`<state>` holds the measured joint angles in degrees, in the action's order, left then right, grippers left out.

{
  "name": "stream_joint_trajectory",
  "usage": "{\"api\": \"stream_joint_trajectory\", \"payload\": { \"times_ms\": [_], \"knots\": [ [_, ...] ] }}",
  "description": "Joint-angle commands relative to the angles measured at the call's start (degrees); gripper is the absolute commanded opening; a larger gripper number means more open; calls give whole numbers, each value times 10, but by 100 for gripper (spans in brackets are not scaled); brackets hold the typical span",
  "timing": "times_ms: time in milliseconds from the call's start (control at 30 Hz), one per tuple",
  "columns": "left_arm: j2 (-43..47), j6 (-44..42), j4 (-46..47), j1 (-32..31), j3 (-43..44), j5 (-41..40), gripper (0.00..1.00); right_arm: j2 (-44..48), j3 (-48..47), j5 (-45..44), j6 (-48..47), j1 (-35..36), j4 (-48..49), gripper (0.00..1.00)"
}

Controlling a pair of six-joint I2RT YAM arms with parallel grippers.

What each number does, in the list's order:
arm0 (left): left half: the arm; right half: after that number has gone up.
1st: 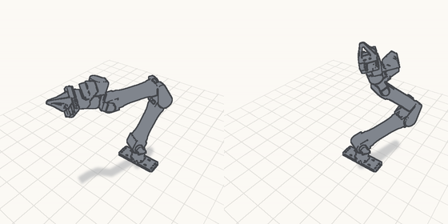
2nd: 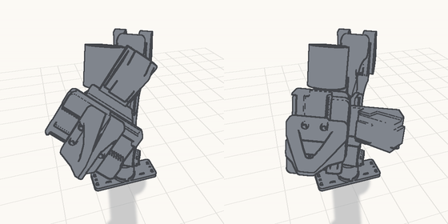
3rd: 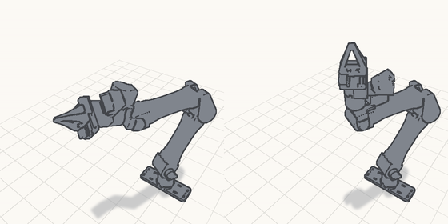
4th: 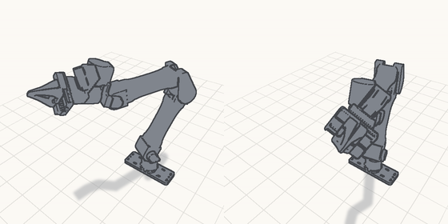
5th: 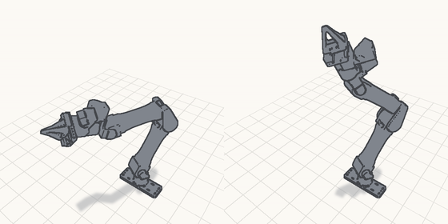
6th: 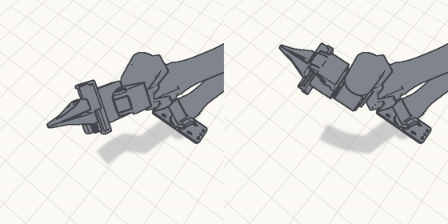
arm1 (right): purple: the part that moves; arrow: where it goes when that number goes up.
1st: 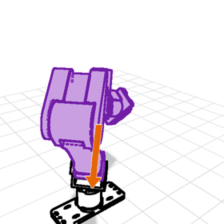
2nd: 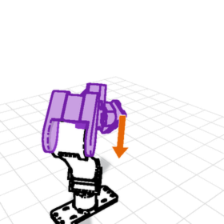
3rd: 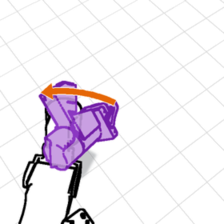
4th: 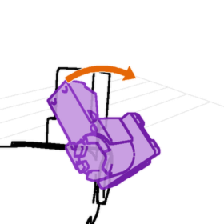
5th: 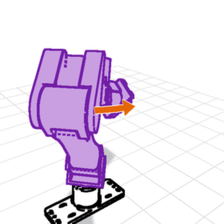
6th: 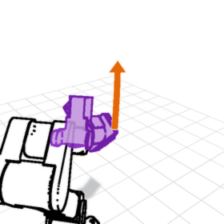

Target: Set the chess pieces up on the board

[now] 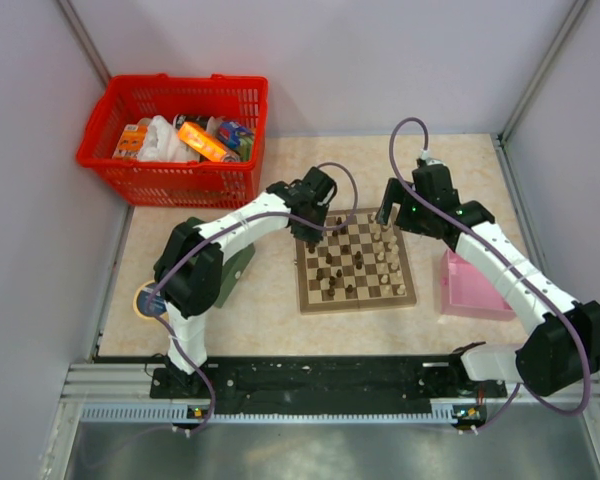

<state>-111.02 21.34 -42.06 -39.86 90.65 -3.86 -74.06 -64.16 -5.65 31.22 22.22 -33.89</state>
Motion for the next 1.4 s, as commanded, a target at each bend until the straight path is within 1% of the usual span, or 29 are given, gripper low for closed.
{"api": "stream_joint_trajectory", "payload": {
  "times_ms": [0, 500, 900, 1067, 1133, 1267, 1367],
  "knots": [
    [12, 9, 9, -2, -9, -4, 18, -3, -1, 7, 4, -2, 16, 93],
    [-2, 15, 15, -1, -10, 6, 22, -5, 1, 8, 2, -3, 16, 93],
    [-7, 19, 14, -2, -10, 3, 29, -6, 1, 8, 1, -3, 17, 93],
    [-7, 19, 13, -1, -11, 3, 31, -6, 1, 10, 1, -3, 16, 93],
    [-9, 19, 12, -1, -11, 4, 33, -6, 2, 10, 2, -2, 17, 93],
    [-9, 20, 12, -1, -11, 6, 33, -6, 2, 9, 1, -3, 16, 93],
    [-7, 20, 10, -1, -11, 3, 34, -5, 2, 10, 0, -2, 17, 93]
  ]
}}
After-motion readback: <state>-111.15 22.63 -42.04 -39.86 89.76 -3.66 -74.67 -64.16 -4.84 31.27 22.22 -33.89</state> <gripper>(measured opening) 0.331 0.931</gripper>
